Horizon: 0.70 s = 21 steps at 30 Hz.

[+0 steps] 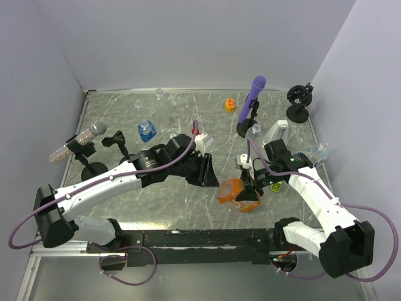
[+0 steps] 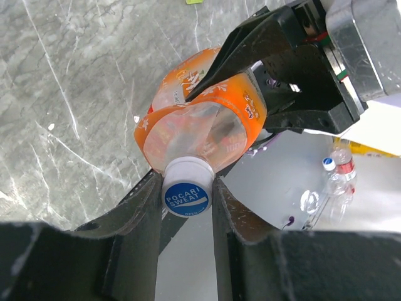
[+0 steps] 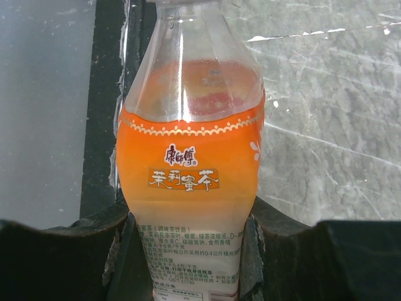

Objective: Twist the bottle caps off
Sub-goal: Unscrew the bottle cap from the plastic bottle.

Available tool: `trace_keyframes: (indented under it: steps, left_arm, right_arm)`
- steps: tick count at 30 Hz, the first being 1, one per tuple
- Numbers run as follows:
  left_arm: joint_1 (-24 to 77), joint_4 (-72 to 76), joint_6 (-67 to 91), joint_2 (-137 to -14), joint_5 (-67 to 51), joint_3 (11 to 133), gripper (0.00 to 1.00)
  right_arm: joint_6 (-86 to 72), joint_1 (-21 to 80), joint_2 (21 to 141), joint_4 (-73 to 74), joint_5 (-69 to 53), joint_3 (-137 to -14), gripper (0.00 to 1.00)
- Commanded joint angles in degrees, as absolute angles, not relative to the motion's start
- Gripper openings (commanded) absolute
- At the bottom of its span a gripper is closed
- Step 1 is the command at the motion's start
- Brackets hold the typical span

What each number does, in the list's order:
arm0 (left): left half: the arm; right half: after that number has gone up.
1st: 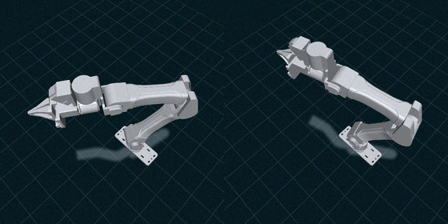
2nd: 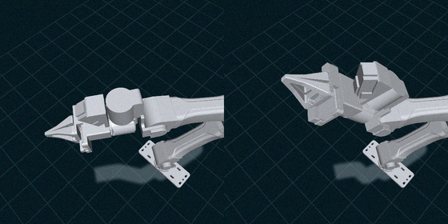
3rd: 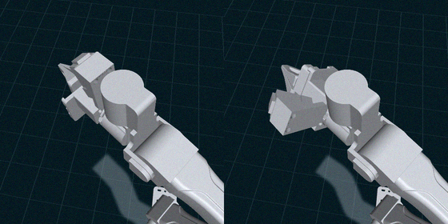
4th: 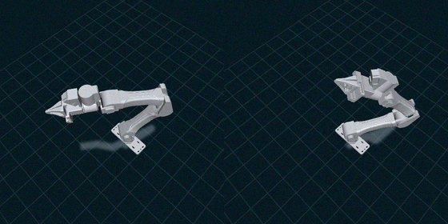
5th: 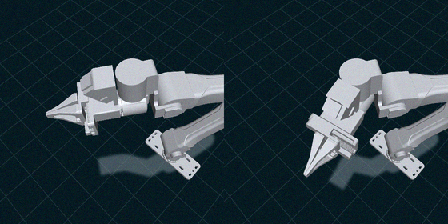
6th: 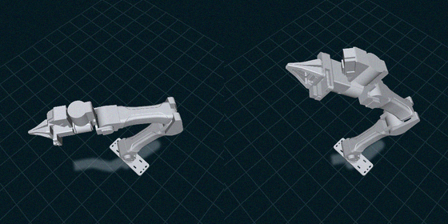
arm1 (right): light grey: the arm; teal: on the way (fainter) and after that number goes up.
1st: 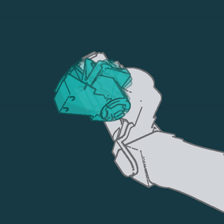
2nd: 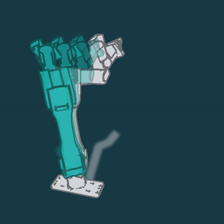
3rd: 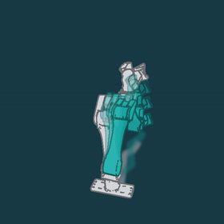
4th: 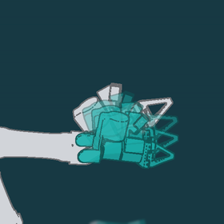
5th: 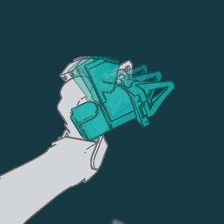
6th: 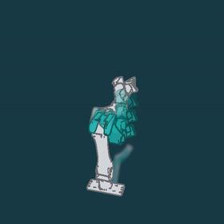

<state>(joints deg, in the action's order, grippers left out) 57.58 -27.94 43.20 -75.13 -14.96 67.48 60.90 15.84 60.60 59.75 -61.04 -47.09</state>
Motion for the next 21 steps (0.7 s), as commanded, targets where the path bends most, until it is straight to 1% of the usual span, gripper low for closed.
trace_keyframes:
  steps: [1, 4, 6, 11, 17, 21]
  left_arm:
    - [57.9, -26.1, 47.6, -73.3, -14.1, 69.0, 0.05]
    - [57.7, -26.5, 47.8, -73.8, -15.2, 69.1, 0.17]
    - [57.7, -26.5, 47.7, -74.2, -15.7, 69.1, 0.33]
    - [57.7, -25.8, 47.1, -73.7, -16.4, 68.8, 0.59]
    - [57.6, -24.8, 44.2, -70.8, -15.0, 67.9, 0.77]
    - [57.5, -24.1, 36.7, -66.3, -11.4, 66.4, 0.95]
  right_arm:
    - [61.9, 16.4, 60.7, 57.3, -64.2, -48.0, 0.2]
    - [61.9, 16.4, 60.6, 57.3, -64.2, -47.9, 0.2]
    - [61.8, 16.4, 60.7, 57.3, -64.1, -47.9, 0.2]
    - [61.8, 16.3, 60.6, 57.4, -64.0, -48.0, 0.2]
    - [61.9, 16.3, 60.6, 57.4, -64.1, -47.9, 0.2]
    - [61.9, 16.4, 60.6, 57.3, -64.0, -47.9, 0.2]
